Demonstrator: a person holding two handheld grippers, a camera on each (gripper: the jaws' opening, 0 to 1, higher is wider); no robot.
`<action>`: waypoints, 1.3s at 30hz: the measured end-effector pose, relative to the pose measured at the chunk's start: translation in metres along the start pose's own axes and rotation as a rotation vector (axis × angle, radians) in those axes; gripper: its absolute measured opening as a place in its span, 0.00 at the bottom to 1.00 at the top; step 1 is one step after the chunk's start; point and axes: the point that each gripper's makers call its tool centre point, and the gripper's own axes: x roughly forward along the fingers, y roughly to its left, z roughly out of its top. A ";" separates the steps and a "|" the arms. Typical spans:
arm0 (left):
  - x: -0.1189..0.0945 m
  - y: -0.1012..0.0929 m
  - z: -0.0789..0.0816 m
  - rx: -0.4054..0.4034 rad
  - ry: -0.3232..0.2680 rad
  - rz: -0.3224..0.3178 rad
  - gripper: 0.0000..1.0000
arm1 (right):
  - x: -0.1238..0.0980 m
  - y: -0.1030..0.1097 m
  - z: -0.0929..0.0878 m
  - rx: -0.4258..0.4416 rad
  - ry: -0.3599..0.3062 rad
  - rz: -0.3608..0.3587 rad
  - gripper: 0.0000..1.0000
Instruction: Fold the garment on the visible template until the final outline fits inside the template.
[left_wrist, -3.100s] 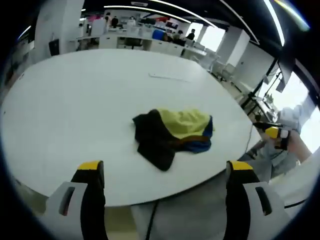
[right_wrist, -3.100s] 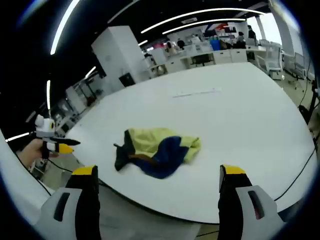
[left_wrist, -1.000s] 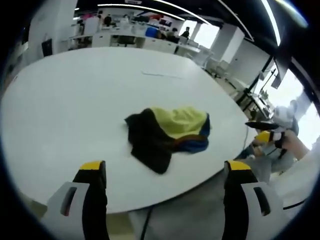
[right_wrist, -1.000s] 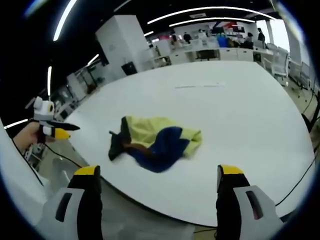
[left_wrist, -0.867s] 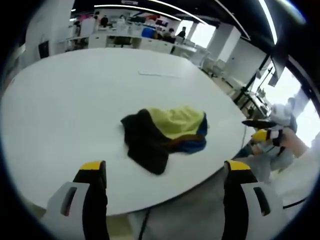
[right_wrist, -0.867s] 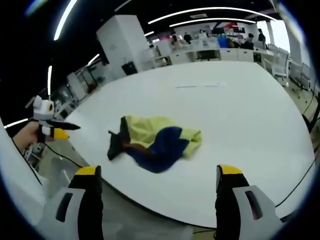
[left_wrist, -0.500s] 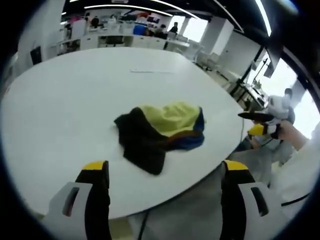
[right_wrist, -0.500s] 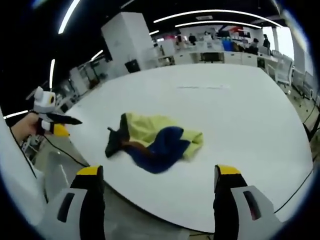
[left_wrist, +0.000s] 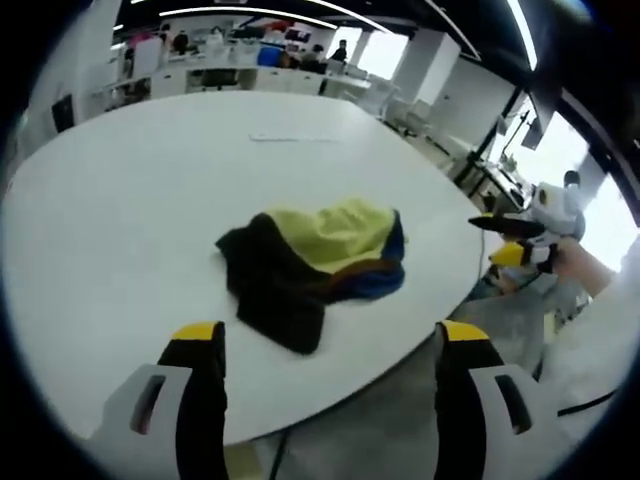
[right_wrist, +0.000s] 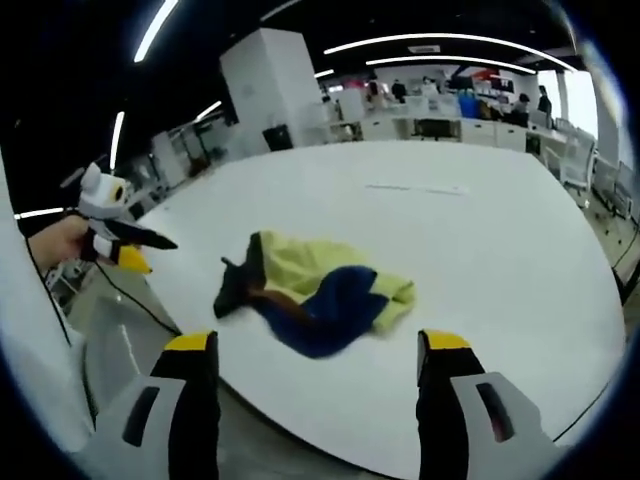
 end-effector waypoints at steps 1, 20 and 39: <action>0.001 0.000 0.000 0.002 0.002 0.000 0.82 | 0.001 0.002 0.000 0.000 -0.001 0.009 0.81; 0.027 0.001 -0.011 0.038 0.052 -0.005 0.73 | 0.022 0.006 -0.014 -0.128 0.039 0.051 0.71; 0.044 0.002 -0.012 0.051 0.059 -0.010 0.65 | 0.041 0.017 -0.019 -0.198 0.080 0.123 0.57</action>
